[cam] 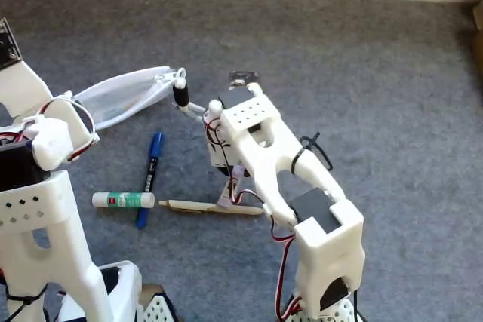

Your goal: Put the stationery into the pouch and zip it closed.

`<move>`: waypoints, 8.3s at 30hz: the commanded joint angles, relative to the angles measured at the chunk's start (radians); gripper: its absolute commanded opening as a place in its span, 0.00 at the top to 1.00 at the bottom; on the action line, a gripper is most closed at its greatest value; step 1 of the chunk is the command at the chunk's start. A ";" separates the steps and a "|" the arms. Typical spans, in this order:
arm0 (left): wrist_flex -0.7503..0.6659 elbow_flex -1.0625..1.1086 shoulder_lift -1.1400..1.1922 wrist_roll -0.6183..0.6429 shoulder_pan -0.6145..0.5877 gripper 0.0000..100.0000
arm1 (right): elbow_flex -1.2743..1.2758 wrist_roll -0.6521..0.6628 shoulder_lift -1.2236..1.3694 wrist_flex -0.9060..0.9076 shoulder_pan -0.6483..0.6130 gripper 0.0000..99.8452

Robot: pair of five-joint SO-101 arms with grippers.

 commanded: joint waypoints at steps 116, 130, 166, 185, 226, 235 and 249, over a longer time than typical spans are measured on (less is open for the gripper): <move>0.005 -0.019 -0.007 0.000 -0.012 0.99 | 0.495 0.433 -0.947 -1.351 -0.260 0.99; 0.002 -0.019 -0.007 0.000 -0.012 0.99 | 0.634 0.433 -0.908 -1.523 -0.266 0.99; 0.005 -0.019 -0.007 0.000 -0.012 0.99 | 0.685 0.684 -0.903 -1.389 -0.348 0.84; 0.003 -0.110 -0.008 0.003 -0.269 0.99 | 0.232 0.585 -0.983 -0.691 -0.176 0.84; -0.002 -0.114 -0.007 -0.002 -0.558 0.99 | 0.117 0.557 -0.248 -0.401 -0.479 0.83; 0.005 -0.111 -0.007 -0.002 -0.556 0.99 | 0.018 0.559 -0.107 -0.401 -0.519 0.83; 0.005 -0.111 -0.007 0.000 -0.556 0.99 | -0.153 0.677 0.136 -0.397 -0.515 0.83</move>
